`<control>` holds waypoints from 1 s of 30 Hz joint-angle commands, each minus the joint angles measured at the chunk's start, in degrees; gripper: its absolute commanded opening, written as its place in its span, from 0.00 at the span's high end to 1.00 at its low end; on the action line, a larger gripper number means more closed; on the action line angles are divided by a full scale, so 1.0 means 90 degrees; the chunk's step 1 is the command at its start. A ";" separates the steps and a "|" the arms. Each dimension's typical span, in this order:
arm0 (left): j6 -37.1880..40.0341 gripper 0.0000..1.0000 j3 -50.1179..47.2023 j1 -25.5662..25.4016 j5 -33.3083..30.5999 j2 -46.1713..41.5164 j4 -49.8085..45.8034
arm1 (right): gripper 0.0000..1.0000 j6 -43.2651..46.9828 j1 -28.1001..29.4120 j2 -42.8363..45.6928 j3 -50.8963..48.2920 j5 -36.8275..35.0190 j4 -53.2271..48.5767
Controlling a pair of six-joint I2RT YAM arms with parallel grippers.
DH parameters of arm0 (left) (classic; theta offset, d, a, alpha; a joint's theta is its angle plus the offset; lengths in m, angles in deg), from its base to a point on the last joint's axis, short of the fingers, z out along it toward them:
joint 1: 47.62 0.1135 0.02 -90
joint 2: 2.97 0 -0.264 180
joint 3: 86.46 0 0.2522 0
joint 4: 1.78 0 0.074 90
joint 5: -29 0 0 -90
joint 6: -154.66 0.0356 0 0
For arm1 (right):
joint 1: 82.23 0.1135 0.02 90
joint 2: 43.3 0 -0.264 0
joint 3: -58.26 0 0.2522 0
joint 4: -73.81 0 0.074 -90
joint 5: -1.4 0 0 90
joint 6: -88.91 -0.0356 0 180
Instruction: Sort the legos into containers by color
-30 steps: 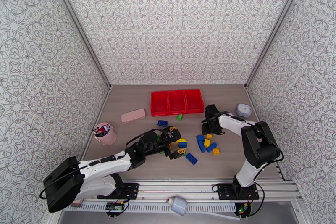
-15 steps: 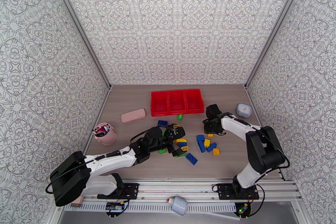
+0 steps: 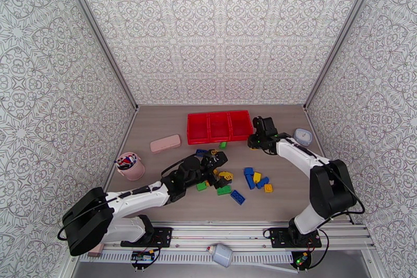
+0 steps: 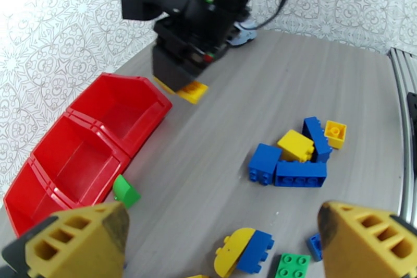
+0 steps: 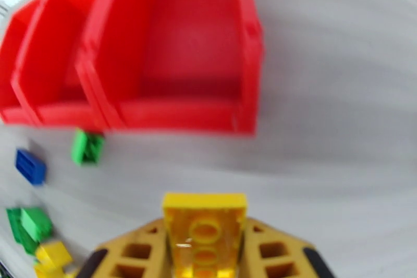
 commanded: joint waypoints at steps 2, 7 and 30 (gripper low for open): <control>-0.0213 0.00 -0.0019 0.0124 -0.0372 0.0040 0.0232 | 0.75 0.0096 0.0051 -0.0802 0.0993 0.0109 0.0489; -0.0301 0.00 -0.0036 0.0242 -0.0485 0.0021 0.0278 | 0.75 0.0184 0.0066 -0.1689 0.1986 0.0089 0.0395; 0.1152 0.00 0.0355 0.0556 0.2162 -0.0337 -0.1187 | 0.16 0.0141 0.0292 0.0239 0.0250 -0.0618 -0.0336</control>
